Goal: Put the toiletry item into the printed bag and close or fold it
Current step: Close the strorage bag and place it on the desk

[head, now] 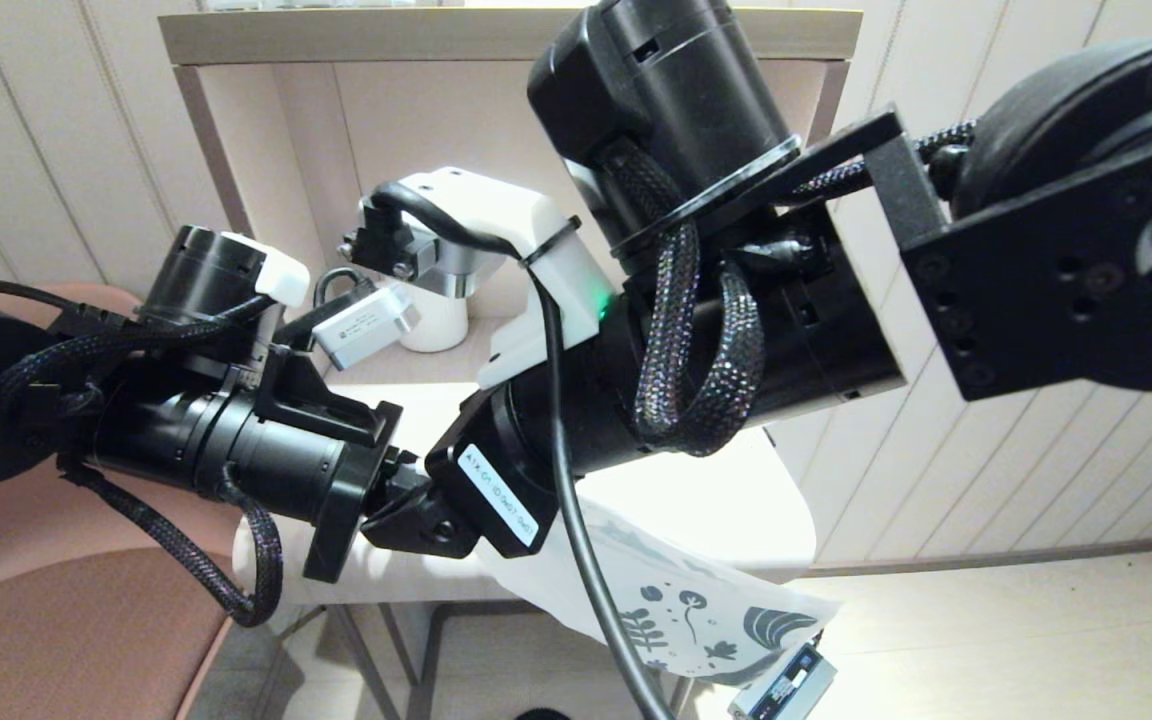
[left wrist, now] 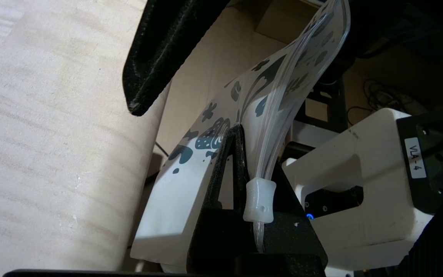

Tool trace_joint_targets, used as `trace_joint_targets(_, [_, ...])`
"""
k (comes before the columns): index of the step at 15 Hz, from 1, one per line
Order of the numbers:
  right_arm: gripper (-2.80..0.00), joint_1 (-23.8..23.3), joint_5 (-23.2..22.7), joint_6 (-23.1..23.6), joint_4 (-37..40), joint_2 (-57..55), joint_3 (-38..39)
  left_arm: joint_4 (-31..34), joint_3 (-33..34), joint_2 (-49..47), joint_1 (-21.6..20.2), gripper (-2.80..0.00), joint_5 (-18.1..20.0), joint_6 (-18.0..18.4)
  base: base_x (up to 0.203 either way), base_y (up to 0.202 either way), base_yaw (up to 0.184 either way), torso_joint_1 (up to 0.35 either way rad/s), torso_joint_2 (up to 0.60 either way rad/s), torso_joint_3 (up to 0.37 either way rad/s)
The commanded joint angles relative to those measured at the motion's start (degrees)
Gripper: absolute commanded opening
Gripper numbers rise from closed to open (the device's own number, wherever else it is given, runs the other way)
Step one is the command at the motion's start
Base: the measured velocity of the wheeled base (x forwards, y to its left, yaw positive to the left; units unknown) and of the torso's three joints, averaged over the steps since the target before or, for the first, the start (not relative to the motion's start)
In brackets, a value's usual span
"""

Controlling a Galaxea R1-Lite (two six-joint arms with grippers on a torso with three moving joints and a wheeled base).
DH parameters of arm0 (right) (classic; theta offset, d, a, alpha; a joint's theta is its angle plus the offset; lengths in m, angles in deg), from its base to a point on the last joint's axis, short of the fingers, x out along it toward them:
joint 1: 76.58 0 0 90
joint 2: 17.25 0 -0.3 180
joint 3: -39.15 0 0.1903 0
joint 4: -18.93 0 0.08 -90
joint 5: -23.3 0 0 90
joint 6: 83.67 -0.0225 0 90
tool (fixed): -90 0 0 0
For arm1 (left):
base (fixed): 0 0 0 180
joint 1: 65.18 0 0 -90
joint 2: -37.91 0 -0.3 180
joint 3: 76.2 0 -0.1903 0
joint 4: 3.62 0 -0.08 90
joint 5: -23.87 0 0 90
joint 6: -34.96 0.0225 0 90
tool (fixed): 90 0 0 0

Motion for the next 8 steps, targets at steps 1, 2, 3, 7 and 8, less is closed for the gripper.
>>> trace_joint_targets(1, [0.00, -0.12, -0.07, 0.07, 0.06, -0.60, -0.02, 0.09, -0.01, -0.09, 0.00, -2.80, 0.31, 0.11, 0.000, 0.000, 0.000, 0.000, 0.00, 0.000])
trace_joint_targets(2, [0.00, -0.12, -0.07, 0.13, -0.03, -0.68, -0.02, 0.09, -0.01, -0.09, 0.00, -2.80, 0.31, 0.11, 0.000, 0.000, 0.000, 0.000, 0.00, 0.000])
trace_joint_targets(3, [0.00, -0.03, -0.07, 0.13, -0.39, -0.75, -0.02, 0.09, -0.01, -0.09, 0.00, -2.80, 0.31, 0.11, 0.000, 0.000, 0.000, 0.000, 0.00, 0.000])
trace_joint_targets(7, [-2.80, -0.03, -0.24, 0.22, -0.47, -0.75, 0.06, 0.09, 0.07, 0.00, 0.00, -2.80, 0.31, 0.11, 0.000, 0.000, 0.000, 0.000, 0.00, 0.000])
trace_joint_targets(8, [-2.80, -0.03, -0.33, 0.22, -0.47, -0.75, -0.02, 0.09, -0.01, 0.00, 0.00, -2.80, 0.31, 0.11, 0.000, 0.000, 0.000, 0.000, 0.00, 0.000])
